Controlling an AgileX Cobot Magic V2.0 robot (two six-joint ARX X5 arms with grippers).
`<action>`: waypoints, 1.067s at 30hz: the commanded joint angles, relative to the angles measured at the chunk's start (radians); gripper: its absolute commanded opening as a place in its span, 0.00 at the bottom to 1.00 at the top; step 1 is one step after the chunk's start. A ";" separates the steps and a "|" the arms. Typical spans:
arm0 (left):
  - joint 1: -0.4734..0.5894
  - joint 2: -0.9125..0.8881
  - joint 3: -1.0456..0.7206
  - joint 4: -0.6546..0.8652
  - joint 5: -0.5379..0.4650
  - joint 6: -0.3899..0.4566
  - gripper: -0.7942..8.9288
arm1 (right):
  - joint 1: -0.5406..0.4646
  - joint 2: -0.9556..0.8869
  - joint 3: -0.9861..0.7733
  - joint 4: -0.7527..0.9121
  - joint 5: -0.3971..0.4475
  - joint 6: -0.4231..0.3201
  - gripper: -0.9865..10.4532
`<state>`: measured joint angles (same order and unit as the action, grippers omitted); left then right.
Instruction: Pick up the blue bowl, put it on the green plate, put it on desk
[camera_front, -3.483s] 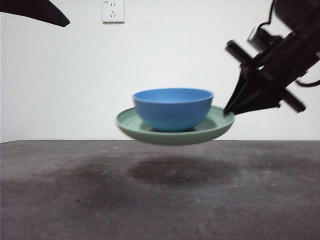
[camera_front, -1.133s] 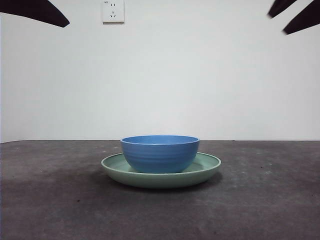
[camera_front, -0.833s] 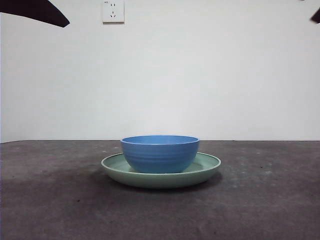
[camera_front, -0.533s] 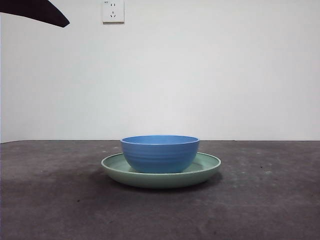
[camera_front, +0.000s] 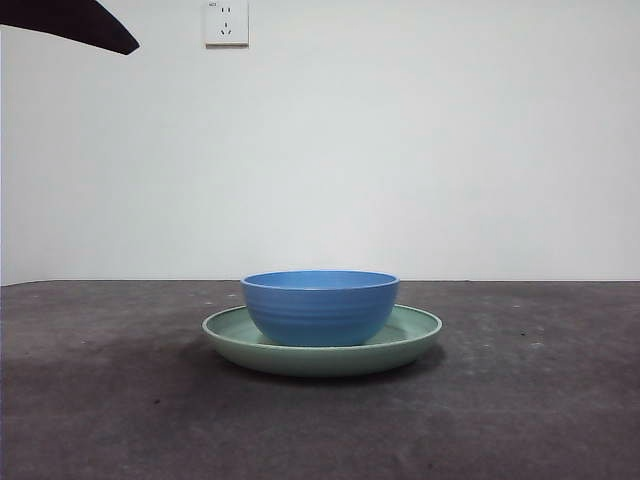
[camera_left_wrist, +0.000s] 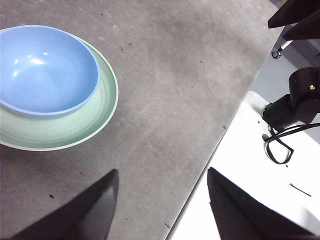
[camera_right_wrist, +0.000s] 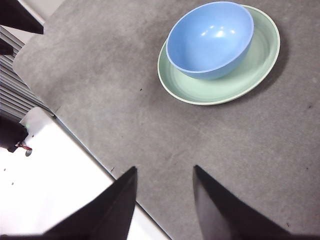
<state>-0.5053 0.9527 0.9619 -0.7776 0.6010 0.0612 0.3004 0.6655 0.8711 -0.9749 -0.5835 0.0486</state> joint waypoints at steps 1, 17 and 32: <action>-0.006 0.006 0.007 0.006 0.005 0.002 0.37 | 0.005 0.005 0.020 0.008 -0.003 -0.012 0.24; -0.006 0.006 0.007 0.007 0.005 0.002 0.09 | 0.005 0.005 0.020 0.009 -0.003 -0.035 0.09; -0.006 0.006 0.007 0.008 0.005 0.002 0.09 | 0.005 0.005 0.020 0.009 -0.003 -0.035 0.09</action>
<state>-0.5053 0.9527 0.9619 -0.7776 0.6014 0.0612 0.3004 0.6655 0.8711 -0.9749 -0.5835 0.0257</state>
